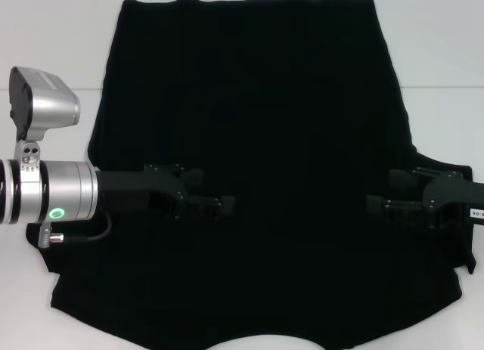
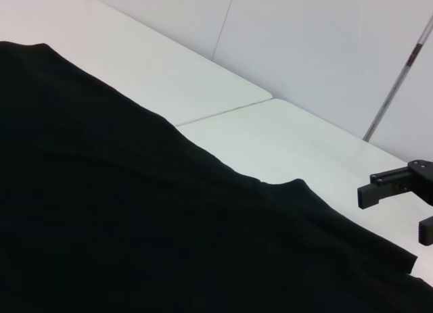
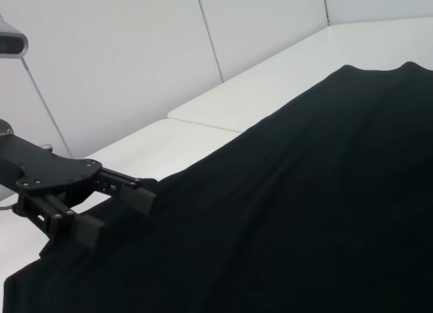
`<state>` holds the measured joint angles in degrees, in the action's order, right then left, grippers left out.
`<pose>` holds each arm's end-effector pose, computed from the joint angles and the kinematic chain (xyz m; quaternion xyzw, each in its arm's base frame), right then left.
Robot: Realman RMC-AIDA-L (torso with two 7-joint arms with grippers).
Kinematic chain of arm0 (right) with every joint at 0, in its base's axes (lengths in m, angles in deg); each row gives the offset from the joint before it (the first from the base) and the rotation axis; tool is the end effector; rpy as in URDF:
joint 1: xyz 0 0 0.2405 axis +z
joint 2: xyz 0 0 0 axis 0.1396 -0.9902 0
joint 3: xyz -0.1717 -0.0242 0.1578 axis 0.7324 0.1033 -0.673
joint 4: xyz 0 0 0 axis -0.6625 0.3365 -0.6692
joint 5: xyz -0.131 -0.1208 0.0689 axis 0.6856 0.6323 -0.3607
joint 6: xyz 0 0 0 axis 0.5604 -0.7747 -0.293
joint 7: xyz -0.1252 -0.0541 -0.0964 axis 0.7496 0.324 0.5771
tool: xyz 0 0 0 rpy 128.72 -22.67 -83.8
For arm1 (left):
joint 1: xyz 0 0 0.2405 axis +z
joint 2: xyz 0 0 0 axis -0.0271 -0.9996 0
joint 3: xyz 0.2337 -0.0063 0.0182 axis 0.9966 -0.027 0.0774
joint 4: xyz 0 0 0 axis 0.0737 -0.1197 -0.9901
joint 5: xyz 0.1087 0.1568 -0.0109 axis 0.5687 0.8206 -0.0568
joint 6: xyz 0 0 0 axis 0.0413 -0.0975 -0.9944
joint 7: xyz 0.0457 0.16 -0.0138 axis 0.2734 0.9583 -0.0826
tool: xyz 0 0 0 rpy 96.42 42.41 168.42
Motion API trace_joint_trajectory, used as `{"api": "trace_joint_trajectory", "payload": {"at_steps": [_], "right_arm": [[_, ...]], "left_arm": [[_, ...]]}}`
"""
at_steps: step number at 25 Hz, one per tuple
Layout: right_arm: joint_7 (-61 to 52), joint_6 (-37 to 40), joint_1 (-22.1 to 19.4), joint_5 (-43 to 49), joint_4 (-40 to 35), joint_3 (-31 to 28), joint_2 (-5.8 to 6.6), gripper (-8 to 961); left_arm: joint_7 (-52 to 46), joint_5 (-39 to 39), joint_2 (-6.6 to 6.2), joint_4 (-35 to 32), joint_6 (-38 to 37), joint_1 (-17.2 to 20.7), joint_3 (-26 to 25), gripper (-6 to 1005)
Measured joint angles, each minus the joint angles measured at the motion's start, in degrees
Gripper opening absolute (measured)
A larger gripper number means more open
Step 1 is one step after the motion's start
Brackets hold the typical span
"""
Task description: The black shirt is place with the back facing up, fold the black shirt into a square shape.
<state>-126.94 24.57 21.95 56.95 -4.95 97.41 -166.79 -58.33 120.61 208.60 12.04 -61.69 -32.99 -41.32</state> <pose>0.2536 0.3291 0.0082 -0.9136 0.2905 0.2063 0.1959 -0.2080 0.3431 -0.0257 -0.9276 -0.2962 -0.1770 0.1428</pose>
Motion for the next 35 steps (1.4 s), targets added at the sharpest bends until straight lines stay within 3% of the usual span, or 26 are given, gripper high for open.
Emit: {"api": "trace_joint_trajectory", "payload": {"at_steps": [10, 13, 15, 20, 26, 28, 31, 35], "right_arm": [[-0.59, -0.09, 0.03, 0.0, 0.05, -0.2, 0.0, 885], [-8.14, -2.65, 0.75, -0.04, -0.31, -0.5, 0.4, 885], [-17.65, -4.84, 1.84, 0.48, -0.95, 0.09, 1.64, 885], [-38.74, -6.34, 6.19, 2.42, -0.44, 0.42, 7.57, 885], [-48.58, -9.7, 9.3, 2.93, -1.52, 0.17, 12.12, 885], [-50.2, -9.81, 10.08, 3.79, -2.32, 0.14, 12.72, 884], [-51.77, -9.81, 10.62, 5.07, -3.71, 0.25, 12.72, 884], [-52.05, -9.84, 11.14, 5.43, -3.68, 0.44, 12.49, 884]], "left_arm": [[-0.13, 0.17, 0.0, 0.0, -0.01, 0.0, -0.18, 949], [-3.35, 0.16, -0.13, -0.5, 0.04, 0.25, -1.77, 949], [-10.77, 0.18, -0.8, -2.03, -0.57, 0.68, -3.76, 949], [-25.73, 2.89, -3.21, -5.42, -4.62, 1.95, -7.25, 930], [-32.45, 11.83, -4.88, -5.17, -6.03, 2.18, -18.83, 908], [-32.92, 14.72, -5.27, -4.73, -5.92, 2.59, -23.13, 700], [-34.18, 18.06, -5.45, -4.64, -5.68, 3.64, -27.38, 676], [-37.11, 21.86, -5.46, -4.75, -5.25, 4.65, -29.46, 650]]}}
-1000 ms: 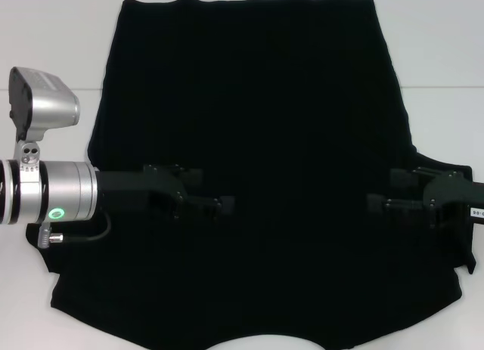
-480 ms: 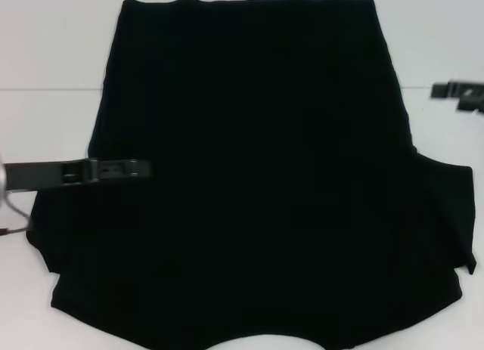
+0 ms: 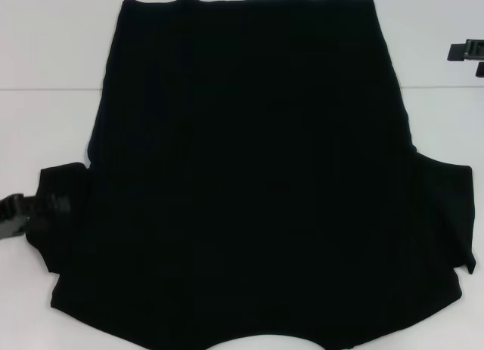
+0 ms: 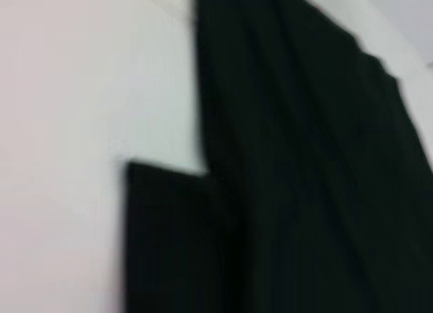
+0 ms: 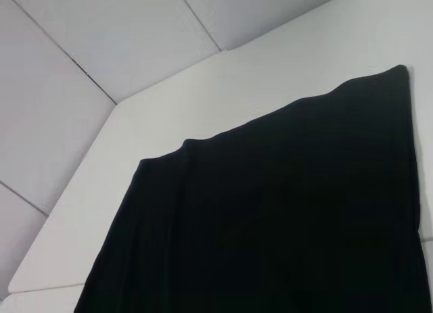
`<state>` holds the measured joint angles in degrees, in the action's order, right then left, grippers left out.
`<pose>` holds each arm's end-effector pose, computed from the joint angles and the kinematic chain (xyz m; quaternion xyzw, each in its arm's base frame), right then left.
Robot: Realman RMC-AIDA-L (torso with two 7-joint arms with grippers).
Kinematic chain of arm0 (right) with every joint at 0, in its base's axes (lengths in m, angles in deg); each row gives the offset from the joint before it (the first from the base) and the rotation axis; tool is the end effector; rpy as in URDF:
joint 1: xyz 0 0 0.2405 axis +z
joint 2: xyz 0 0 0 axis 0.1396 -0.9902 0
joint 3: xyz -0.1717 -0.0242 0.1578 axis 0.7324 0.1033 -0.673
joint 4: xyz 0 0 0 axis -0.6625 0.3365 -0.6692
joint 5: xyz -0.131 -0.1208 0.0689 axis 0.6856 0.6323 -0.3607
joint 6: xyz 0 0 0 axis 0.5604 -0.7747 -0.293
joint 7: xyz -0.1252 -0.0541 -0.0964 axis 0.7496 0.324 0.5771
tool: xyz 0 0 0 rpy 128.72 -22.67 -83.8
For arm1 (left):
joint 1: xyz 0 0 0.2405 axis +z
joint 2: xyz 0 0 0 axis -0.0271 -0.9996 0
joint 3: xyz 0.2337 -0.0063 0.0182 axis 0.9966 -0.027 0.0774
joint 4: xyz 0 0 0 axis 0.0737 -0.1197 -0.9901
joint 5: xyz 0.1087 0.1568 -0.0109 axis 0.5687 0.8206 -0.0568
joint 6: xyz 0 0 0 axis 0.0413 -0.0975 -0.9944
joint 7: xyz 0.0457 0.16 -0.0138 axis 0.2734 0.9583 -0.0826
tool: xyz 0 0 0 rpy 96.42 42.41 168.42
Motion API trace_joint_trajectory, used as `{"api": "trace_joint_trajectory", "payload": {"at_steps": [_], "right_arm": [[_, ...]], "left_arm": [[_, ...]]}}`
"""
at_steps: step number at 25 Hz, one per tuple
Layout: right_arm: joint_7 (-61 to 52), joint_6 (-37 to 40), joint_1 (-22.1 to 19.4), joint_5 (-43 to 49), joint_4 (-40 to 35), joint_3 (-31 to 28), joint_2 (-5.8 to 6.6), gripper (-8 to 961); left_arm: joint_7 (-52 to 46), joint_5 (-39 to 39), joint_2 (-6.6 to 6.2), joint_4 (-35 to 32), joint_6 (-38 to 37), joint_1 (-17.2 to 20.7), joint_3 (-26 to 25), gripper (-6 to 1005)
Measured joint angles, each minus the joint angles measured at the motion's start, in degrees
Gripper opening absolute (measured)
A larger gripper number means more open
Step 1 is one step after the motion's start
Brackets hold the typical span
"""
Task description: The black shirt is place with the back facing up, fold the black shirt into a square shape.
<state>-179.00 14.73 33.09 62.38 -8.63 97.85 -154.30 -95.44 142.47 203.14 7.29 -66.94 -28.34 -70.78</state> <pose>0.2360 0.4204 0.1174 -0.7563 0.5492 0.2286 0.2724 -0.3251 0.3123 0.0641 -0.6728 -0.6780 -0.1896 0.2273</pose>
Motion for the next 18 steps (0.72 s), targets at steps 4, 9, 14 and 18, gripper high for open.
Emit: {"api": "trace_joint_trajectory", "payload": {"at_steps": [4, 9, 14, 18], "right_arm": [[-0.1, -0.02, 0.14, 0.03, 0.07, 0.06, -0.06, 884], [-0.19, 0.04, 0.17, 0.03, 0.31, -0.15, -0.08, 884], [-0.25, -0.03, 0.15, 0.03, 0.48, -0.04, -0.12, 884], [-0.27, -0.03, 0.07, 0.03, 0.5, -0.01, -0.11, 884]], "left_arm": [[-1.75, 1.36, 0.11, 0.0, 0.04, 0.68, -0.8, 644], [-3.17, 2.09, 0.34, -0.09, 0.07, 1.73, -1.76, 637], [-3.57, 2.22, 0.47, -0.09, -0.02, 2.21, -2.46, 629], [-3.68, 2.32, 0.49, 0.07, -0.16, 2.34, -2.5, 623]]}}
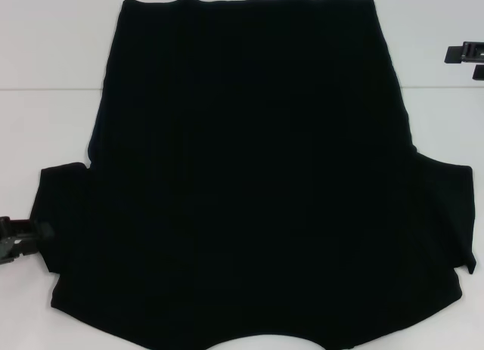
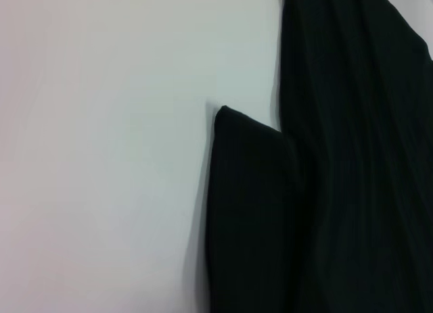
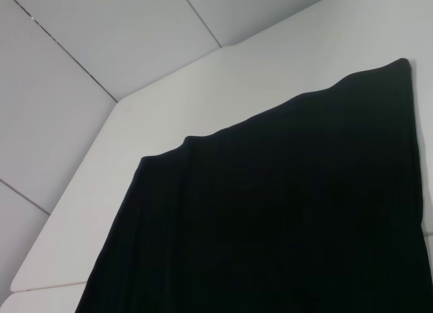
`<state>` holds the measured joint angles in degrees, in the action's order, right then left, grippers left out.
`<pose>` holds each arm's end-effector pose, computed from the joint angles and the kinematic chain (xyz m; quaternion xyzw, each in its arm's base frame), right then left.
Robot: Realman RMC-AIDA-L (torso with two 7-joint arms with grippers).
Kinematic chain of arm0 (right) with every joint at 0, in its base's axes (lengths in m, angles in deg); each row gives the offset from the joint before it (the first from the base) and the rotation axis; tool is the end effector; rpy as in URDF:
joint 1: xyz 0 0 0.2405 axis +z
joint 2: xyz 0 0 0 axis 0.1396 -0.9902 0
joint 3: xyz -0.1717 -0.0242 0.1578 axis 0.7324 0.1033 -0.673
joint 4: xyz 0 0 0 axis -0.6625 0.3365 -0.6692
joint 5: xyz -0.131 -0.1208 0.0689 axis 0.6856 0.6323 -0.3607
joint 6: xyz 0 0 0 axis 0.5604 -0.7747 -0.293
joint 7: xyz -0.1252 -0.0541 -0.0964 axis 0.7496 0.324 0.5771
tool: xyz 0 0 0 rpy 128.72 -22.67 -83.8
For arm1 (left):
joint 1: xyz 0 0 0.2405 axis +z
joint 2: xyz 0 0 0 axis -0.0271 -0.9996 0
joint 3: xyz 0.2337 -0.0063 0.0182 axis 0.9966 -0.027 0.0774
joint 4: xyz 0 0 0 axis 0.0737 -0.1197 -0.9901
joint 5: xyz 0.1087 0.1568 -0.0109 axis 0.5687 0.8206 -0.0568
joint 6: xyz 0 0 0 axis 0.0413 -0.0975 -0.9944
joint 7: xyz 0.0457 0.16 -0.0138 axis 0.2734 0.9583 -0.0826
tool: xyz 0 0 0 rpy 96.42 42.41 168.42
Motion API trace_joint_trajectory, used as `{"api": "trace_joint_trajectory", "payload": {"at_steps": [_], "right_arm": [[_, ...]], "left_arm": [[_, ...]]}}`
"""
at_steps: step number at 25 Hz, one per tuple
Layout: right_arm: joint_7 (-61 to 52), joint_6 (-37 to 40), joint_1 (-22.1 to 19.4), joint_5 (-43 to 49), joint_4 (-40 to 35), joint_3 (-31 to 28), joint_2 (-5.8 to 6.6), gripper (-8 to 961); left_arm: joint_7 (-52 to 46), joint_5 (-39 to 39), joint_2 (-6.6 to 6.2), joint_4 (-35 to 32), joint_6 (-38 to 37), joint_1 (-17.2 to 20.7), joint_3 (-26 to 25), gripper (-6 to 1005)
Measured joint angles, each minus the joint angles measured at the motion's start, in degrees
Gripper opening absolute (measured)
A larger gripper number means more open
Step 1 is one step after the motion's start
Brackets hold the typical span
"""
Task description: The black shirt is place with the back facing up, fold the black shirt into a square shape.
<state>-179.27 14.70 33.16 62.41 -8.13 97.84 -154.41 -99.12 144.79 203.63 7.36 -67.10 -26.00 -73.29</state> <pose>0.2364 0.4200 0.1146 -0.7542 0.5539 0.2290 0.2682 -0.3432 0.2925 0.0614 -0.6236 -0.7241 -0.1894 0.2255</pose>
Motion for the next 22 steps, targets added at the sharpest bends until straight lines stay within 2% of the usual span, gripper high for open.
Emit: {"api": "trace_joint_trajectory", "payload": {"at_steps": [3, 5, 13, 22], "right_arm": [[-0.02, 0.02, -0.03, -0.01, 0.0, -0.14, 0.01, 884], [-0.02, 0.04, -0.07, -0.01, 0.0, -0.22, 0.01, 884], [-0.06, 0.1, -0.14, -0.14, -0.01, -0.35, 0.01, 885], [-0.06, 0.24, -0.34, -0.48, -0.02, -0.35, -0.06, 885]], "left_arm": [[-0.44, 0.67, 0.0, 0.07, 0.24, 0.07, -0.02, 618], [-0.61, 1.11, -0.01, 0.11, 0.3, 0.08, -0.06, 463], [-0.66, 1.52, 0.1, 2.0, 2.08, 0.17, 0.03, 451], [-0.7, 1.63, -0.11, 5.03, 3.81, -1.43, 1.06, 423]]}}
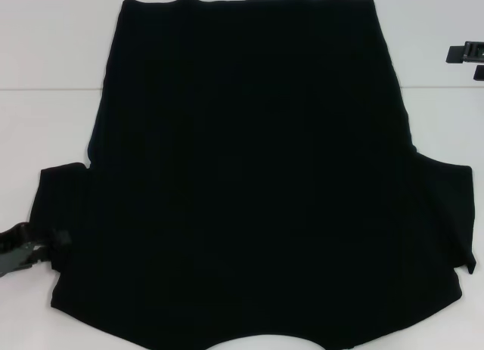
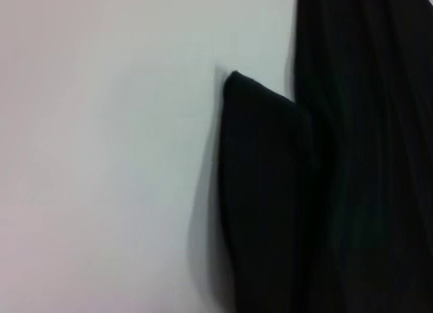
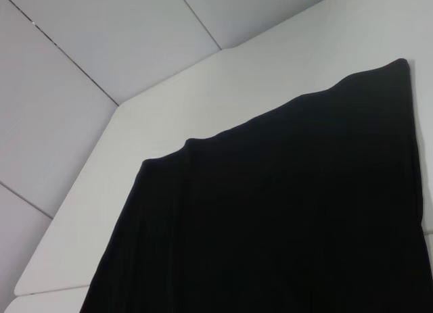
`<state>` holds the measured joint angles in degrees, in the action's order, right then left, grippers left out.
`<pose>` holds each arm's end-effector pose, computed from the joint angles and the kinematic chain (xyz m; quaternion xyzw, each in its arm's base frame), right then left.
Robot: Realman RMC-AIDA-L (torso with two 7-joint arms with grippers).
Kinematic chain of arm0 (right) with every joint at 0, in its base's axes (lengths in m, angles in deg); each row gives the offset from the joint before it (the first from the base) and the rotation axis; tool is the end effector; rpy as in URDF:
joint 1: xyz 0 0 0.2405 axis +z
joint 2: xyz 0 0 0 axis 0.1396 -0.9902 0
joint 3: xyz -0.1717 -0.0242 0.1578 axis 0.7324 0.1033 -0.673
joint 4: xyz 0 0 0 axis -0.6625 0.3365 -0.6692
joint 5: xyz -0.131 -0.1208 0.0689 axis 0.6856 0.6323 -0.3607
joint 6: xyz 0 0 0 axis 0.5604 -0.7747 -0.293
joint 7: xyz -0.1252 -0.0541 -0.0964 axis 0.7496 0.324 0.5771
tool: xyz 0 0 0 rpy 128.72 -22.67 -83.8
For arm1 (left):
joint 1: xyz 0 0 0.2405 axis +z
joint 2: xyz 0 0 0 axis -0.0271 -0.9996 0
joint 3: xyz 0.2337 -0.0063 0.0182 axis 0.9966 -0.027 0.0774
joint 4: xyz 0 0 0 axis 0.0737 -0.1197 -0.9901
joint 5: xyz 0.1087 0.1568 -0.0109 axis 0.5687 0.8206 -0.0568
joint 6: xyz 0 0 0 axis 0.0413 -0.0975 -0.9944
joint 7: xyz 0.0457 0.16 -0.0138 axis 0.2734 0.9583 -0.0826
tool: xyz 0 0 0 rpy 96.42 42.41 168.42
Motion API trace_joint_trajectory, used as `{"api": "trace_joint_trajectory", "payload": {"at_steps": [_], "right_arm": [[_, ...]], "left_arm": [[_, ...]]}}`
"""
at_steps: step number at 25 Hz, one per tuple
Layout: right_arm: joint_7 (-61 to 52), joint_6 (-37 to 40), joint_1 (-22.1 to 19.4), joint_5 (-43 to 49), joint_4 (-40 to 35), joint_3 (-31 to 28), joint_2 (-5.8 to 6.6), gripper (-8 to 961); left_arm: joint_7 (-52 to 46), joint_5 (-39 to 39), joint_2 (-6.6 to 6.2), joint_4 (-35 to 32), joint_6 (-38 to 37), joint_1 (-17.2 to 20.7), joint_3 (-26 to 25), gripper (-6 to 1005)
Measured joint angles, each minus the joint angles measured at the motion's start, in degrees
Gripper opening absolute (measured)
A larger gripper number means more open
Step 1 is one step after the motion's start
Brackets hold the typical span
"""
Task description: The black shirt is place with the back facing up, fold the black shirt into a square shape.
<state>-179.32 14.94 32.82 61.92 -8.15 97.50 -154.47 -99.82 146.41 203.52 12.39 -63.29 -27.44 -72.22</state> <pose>0.2374 0.4185 0.1152 -0.7512 0.5567 0.2344 0.2662 -0.3435 0.2980 0.0424 -0.6185 -0.7359 -0.1756 0.2125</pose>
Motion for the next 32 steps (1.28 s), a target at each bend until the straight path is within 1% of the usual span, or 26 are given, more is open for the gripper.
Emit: {"api": "trace_joint_trajectory", "payload": {"at_steps": [4, 10, 16, 18, 21, 26, 29, 32], "right_arm": [[0.0, 0.1, -0.09, -0.04, 0.0, -0.04, -0.02, 885], [0.0, 0.13, -0.11, -0.06, 0.0, -0.44, -0.02, 884], [0.0, 0.22, -0.11, -0.05, 0.0, -0.48, -0.02, 884], [0.0, 0.22, -0.11, -0.07, 0.0, -0.62, -0.01, 884], [0.02, 0.22, -0.11, -0.1, 0.0, -0.79, -0.02, 884], [0.01, 0.28, -0.18, -0.14, -0.01, -0.94, -0.01, 884], [0.01, 0.39, -0.2, -0.14, -0.07, -0.99, -0.01, 885], [0.0, 0.68, -0.17, -0.15, -0.09, -1.22, -0.01, 883]], "left_arm": [[-0.07, -0.66, 0.28, -0.75, 1.2, 0.35, -0.37, 411], [-0.67, -0.32, 0.07, -0.82, 1.68, 0.31, -0.32, 392], [-0.69, -0.13, 0.08, -0.74, 2.23, 0.06, -0.08, 150], [-0.51, -0.13, 0.08, -0.77, 2.13, 0.06, -0.11, 7], [0.19, -0.26, -0.09, -1.01, 1.63, 0.02, -0.54, 6], [-0.26, -0.39, -0.5, -3.85, 3.01, 0.5, -2.21, 6], [-0.63, -0.39, -1.31, -4.64, 4.33, 0.39, -4.52, 6], [-1.02, -0.31, -1.78, -5.18, 5.51, 0.09, -6.0, 7]]}}
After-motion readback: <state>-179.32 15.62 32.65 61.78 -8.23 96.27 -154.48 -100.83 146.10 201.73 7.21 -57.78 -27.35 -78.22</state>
